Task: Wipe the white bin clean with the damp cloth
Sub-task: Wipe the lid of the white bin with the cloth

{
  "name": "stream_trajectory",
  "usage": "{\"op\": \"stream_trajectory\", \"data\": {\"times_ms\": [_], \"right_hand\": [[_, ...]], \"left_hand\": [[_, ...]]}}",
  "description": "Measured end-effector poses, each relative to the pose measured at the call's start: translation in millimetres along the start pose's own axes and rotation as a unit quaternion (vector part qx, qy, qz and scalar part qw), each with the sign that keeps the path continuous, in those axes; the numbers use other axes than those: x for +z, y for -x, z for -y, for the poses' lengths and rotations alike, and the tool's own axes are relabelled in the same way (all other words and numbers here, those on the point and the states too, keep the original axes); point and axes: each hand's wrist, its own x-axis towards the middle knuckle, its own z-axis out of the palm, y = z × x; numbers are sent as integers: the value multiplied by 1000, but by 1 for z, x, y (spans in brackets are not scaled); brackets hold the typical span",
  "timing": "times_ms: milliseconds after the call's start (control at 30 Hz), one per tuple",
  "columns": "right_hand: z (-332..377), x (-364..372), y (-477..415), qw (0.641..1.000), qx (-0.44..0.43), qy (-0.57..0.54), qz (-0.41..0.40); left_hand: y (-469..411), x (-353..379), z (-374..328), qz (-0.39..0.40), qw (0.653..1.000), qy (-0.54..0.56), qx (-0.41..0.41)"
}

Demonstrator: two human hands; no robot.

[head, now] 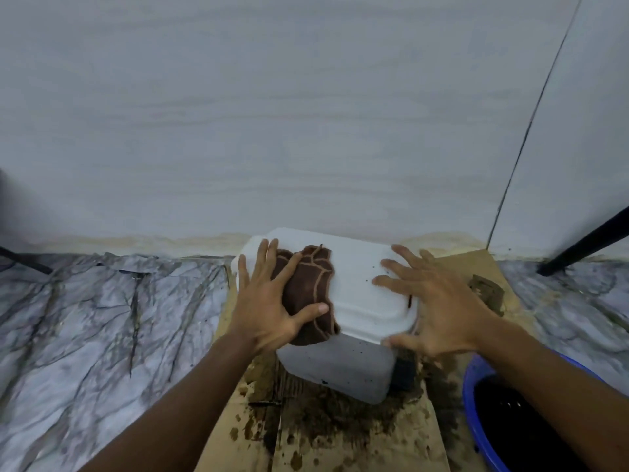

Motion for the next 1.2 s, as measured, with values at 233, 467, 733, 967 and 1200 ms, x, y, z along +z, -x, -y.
{"op": "stream_trajectory", "data": {"times_ms": [233,467,733,967,1200], "right_hand": [[-13,-14,-23,972,152,-177,13],[-19,-17,-20,969,147,-197,28],[-22,-23,-10,964,148,-218,39],[-20,-23,-12,960,158,-227,42],[-21,-26,-7,956,158,-247,34]], "left_hand": [[1,1,-37,-44,997,-31,-52],[-49,6,-78,87,991,-30,-95],[-28,12,-115,113,987,-8,114],[-20,-6,-60,94,995,22,35],[-54,15,-126,131,991,24,20]]}}
